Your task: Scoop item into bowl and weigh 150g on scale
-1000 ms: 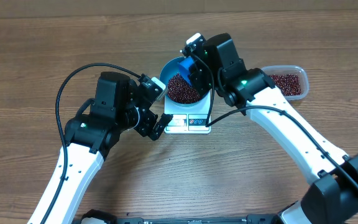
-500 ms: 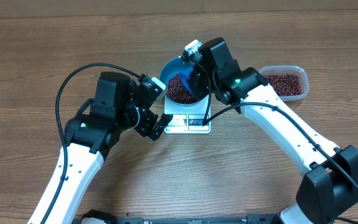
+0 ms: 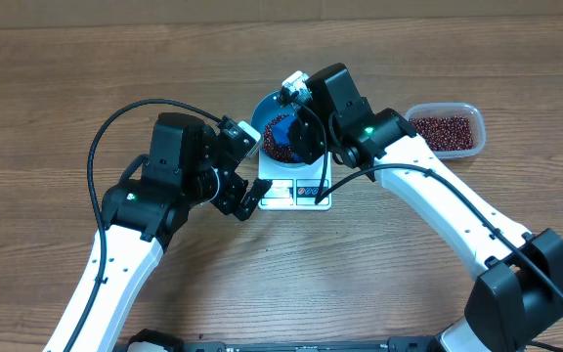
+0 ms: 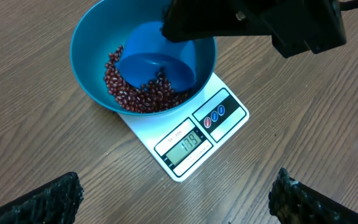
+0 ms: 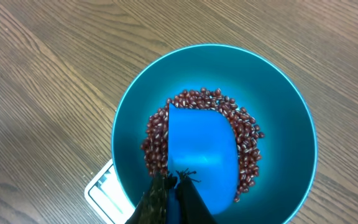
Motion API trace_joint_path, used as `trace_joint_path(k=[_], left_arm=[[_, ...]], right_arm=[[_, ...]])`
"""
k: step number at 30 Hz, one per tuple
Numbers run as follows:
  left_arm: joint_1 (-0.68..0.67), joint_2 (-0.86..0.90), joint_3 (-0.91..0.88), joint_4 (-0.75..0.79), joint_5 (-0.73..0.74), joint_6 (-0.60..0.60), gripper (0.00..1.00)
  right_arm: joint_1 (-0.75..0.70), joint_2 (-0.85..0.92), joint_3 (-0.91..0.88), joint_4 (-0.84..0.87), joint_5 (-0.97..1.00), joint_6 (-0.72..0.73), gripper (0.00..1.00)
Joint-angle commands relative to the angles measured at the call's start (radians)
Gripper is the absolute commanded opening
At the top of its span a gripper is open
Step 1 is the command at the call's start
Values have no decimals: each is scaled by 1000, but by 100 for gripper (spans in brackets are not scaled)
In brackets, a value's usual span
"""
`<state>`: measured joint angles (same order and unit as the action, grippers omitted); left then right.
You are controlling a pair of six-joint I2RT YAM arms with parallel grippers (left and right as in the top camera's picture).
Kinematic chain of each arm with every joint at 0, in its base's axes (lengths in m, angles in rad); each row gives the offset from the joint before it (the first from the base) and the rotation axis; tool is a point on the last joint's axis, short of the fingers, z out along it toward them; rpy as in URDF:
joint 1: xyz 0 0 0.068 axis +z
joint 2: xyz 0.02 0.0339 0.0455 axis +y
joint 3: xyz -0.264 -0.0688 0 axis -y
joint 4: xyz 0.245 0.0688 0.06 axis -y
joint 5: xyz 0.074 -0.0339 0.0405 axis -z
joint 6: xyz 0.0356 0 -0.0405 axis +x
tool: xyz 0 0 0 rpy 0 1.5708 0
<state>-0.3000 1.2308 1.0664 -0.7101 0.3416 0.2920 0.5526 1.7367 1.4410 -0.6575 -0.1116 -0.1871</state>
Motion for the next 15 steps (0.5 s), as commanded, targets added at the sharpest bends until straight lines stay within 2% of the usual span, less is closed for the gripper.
trace_joint_path(k=[1,9,15], left_arm=[[4,6,-10,3,18,15,99],[4,6,-10,3,18,15,100],[4,6,-10,3,18,15,100]], right_arm=[[5,-6,19,34,-21,9,4],[2,-6,20,135,-21,34,4],[2,-6,21,148,-21,34,4]])
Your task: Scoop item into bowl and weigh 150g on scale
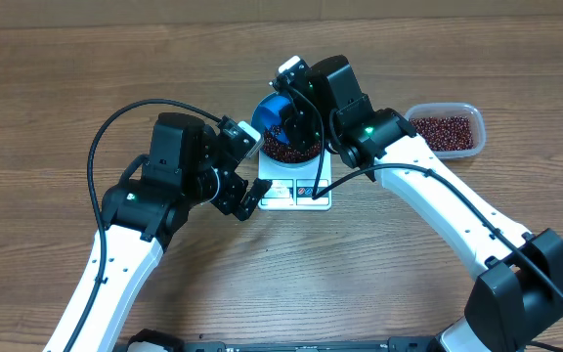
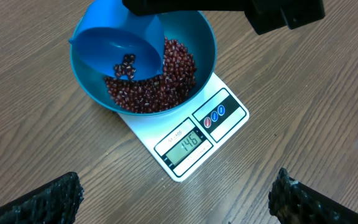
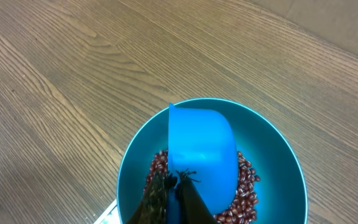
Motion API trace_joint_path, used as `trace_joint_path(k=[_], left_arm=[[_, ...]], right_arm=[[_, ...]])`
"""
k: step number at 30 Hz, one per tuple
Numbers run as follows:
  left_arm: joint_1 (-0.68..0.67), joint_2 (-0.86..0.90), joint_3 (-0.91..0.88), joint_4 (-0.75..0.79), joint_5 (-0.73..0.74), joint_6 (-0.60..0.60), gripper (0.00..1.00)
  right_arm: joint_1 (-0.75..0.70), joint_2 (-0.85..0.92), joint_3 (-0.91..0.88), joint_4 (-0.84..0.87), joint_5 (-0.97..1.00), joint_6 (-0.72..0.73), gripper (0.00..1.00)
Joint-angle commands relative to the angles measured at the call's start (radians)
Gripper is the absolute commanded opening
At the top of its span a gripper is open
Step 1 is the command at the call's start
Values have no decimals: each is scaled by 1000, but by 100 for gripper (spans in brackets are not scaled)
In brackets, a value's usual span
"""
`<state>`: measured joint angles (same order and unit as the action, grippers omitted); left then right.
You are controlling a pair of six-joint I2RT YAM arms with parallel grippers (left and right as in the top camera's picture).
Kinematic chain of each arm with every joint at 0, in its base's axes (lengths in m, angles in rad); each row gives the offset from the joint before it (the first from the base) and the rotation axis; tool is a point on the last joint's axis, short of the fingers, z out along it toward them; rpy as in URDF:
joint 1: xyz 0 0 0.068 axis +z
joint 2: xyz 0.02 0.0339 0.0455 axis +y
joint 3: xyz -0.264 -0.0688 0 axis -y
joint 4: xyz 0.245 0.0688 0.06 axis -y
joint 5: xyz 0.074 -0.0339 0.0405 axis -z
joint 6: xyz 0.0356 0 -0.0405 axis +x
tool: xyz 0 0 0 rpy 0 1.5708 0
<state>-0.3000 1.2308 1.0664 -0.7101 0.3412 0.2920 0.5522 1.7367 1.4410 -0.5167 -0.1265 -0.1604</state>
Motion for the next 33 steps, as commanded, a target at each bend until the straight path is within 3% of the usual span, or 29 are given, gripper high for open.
trace_joint_path(k=[1,33], left_arm=[[4,6,-10,3,18,15,99],[4,6,-10,3,18,15,99]], right_arm=[[2,-6,21,7,-5,8,4],[2,-105,21,-40,85,3,4]])
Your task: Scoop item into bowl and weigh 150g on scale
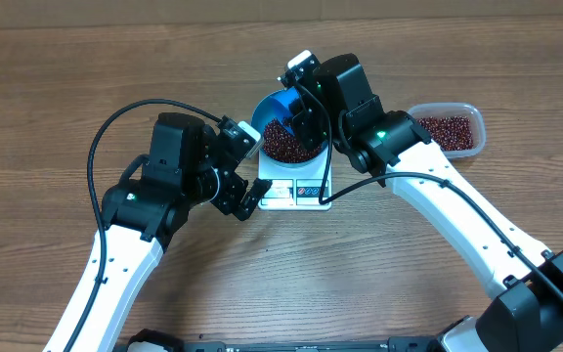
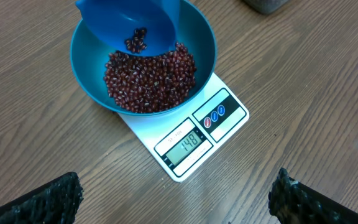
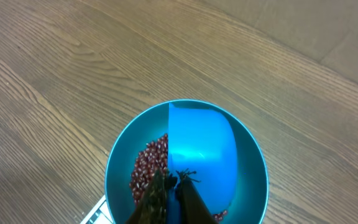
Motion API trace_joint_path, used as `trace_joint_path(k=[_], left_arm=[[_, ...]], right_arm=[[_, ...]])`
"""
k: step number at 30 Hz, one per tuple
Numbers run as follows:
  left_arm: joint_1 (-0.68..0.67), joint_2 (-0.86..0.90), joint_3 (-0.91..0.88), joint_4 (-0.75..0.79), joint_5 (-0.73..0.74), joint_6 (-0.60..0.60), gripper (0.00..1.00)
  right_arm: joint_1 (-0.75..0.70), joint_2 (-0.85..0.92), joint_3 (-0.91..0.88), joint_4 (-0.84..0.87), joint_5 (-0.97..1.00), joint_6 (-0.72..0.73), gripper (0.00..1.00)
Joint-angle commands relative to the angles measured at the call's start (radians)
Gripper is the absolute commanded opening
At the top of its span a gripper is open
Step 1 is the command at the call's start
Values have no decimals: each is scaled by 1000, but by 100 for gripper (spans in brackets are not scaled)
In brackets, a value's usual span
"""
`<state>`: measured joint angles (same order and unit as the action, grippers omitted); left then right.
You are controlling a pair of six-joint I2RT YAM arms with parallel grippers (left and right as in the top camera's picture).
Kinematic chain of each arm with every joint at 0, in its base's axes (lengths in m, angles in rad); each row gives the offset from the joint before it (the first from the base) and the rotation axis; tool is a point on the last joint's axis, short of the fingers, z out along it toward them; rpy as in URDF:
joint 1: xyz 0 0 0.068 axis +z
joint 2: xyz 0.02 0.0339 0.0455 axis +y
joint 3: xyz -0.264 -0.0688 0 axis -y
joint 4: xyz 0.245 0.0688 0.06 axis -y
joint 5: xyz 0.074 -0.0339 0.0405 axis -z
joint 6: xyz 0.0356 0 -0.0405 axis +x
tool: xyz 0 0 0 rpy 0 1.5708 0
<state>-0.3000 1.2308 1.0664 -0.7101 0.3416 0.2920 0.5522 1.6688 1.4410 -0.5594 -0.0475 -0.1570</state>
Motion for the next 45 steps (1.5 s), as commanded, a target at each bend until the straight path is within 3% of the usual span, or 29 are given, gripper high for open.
trace_joint_path(k=[1,45], left_arm=[[4,6,-10,3,18,15,99],[4,6,-10,3,18,15,99]], right_arm=[[2,-37,21,2,6,0,4],[2,-37,21,-22,57,4,4]])
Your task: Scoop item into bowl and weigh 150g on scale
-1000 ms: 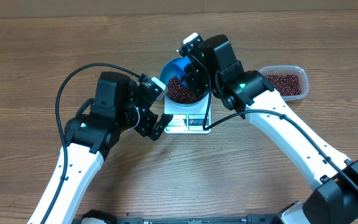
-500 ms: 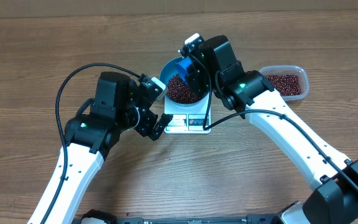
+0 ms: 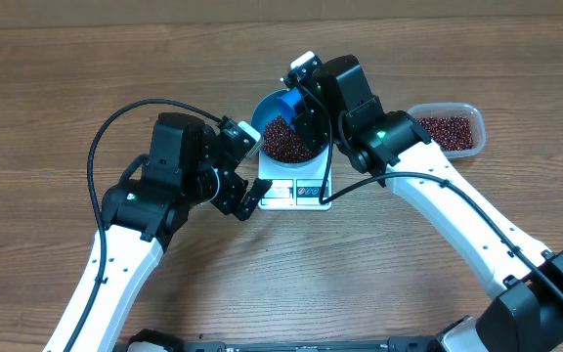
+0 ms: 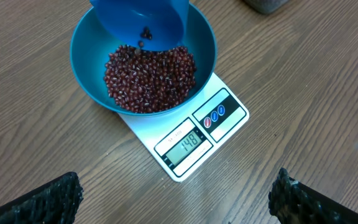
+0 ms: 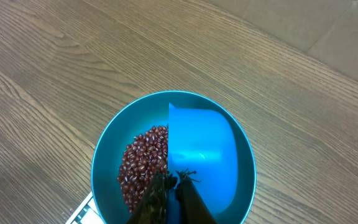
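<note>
A blue bowl [image 4: 89, 93] of red beans [image 4: 149, 78] stands on the white scale [image 4: 194, 138], whose display reads 148. My right gripper [image 5: 173, 186] is shut on the handle of a blue scoop [image 5: 202, 152], held tilted above the bowl [image 5: 107, 149]. A few beans cling to the scoop [image 4: 143, 22] at its lower lip. My left gripper [image 4: 176, 198] hovers open over the table in front of the scale, holding nothing. In the overhead view the scoop [image 3: 287, 102] sits over the bowl's far rim, and the left gripper [image 3: 247, 201] is at the scale's left.
A clear tub of red beans [image 3: 448, 131] stands on the wooden table to the right of the scale [image 3: 296, 193]. The right arm [image 3: 438, 200] reaches in from the lower right, the left arm [image 3: 140, 220] from the lower left.
The scoop has tipped steeper and sits a little higher, with fewer beans left in it. The scale still reads 148. The left gripper has not moved.
The scoop lay deep in the bowl among the beans, the scale reading high. Then it was lifted holding some beans and the display showed 146. Beans were tipped back, the display showing 148 at the last two moments. The left gripper stayed open.
</note>
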Motion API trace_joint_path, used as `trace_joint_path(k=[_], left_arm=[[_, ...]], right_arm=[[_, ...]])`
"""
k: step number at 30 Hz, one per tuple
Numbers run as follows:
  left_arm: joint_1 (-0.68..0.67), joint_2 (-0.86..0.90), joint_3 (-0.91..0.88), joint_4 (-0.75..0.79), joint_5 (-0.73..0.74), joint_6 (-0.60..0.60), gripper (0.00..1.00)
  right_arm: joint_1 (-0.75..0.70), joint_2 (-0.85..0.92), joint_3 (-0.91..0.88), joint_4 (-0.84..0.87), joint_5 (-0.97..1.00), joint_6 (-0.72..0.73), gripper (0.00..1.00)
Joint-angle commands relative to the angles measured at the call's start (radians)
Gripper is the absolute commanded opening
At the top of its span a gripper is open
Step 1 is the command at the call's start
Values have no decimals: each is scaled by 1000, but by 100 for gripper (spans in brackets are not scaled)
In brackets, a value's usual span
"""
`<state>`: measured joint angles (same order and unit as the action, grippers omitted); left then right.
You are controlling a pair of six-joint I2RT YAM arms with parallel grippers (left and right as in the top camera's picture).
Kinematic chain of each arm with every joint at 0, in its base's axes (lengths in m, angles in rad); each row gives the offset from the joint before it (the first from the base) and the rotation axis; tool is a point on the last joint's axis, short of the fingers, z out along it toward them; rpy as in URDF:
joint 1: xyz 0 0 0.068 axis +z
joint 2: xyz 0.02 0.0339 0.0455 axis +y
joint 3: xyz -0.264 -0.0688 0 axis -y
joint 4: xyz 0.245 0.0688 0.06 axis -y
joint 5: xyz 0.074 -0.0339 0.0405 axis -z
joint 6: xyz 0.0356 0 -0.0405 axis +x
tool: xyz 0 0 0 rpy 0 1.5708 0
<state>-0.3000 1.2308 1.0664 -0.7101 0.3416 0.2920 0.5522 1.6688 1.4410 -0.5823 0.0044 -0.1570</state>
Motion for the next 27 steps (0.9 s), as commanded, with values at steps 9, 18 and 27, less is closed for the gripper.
trace_joint_path(k=[9,18,27], left_arm=[[4,6,-10,3,18,15,100],[4,6,-10,3,18,15,100],[4,6,-10,3,18,15,99]], right_arm=[[2,-37,21,-8,-98,162,4],[-64,-37,21,-18,-393,369,4],[-126,-37,21,-26,-410,370,4]])
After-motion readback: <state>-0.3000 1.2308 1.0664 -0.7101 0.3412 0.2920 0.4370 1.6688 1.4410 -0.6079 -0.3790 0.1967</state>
